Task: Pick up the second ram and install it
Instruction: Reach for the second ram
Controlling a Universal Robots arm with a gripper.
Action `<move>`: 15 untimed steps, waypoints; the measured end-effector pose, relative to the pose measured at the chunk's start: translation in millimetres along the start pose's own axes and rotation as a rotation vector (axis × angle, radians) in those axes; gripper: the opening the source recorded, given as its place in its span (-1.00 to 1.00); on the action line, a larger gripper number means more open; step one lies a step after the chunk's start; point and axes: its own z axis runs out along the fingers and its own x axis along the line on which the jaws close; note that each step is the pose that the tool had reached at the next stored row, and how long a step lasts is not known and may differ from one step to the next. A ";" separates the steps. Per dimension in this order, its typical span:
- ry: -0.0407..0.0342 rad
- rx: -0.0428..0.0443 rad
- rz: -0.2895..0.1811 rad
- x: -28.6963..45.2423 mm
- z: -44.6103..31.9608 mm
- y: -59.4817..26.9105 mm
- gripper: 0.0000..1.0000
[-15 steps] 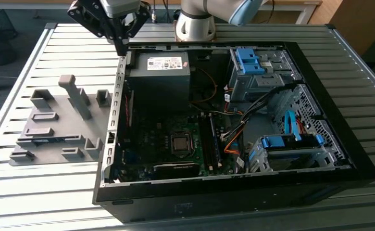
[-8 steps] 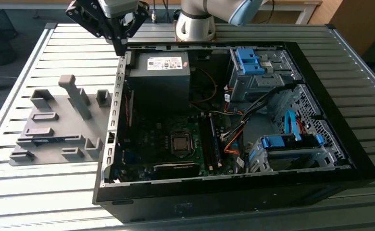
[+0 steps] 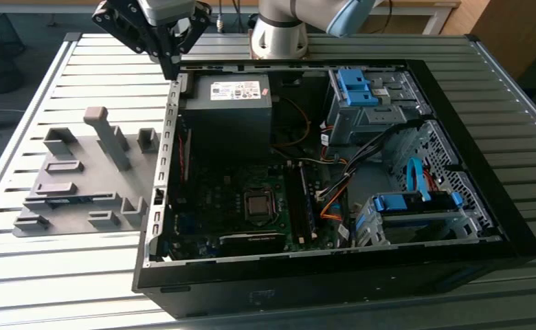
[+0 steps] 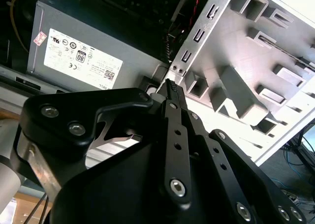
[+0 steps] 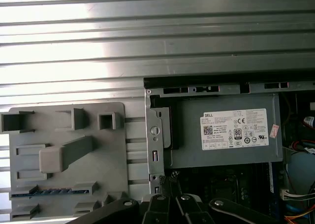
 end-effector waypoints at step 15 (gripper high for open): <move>0.0000 0.0000 0.000 5.8 -0.1 -0.4 -0.79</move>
